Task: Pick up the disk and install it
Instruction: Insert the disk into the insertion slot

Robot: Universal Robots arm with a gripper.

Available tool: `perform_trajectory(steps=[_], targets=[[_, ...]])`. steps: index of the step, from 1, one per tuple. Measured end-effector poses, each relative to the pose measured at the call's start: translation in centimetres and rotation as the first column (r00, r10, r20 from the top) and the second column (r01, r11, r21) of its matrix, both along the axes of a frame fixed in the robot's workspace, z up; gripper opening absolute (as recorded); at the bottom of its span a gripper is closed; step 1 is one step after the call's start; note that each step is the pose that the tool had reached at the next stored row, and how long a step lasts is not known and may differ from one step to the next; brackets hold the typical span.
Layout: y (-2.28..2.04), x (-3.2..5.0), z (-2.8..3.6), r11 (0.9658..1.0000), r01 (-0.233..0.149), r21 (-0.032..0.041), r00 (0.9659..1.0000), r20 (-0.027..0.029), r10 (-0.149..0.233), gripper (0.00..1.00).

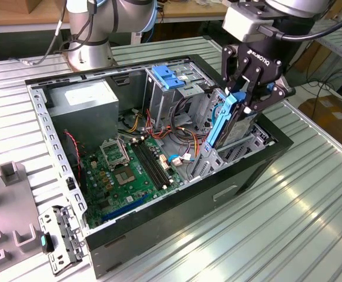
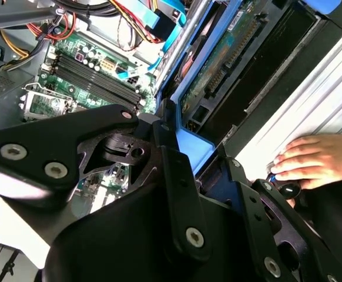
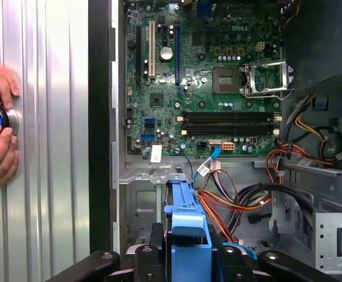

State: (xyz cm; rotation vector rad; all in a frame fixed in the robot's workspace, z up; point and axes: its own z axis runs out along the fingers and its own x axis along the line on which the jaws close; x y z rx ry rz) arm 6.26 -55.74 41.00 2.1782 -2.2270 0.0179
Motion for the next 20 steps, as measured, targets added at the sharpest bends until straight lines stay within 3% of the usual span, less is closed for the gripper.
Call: perform_trajectory(steps=[20], targets=[[0.0, 0.0, -2.88, 1.0, 0.0, 0.0, 1.0, 0.0, 0.0, 0.37]])
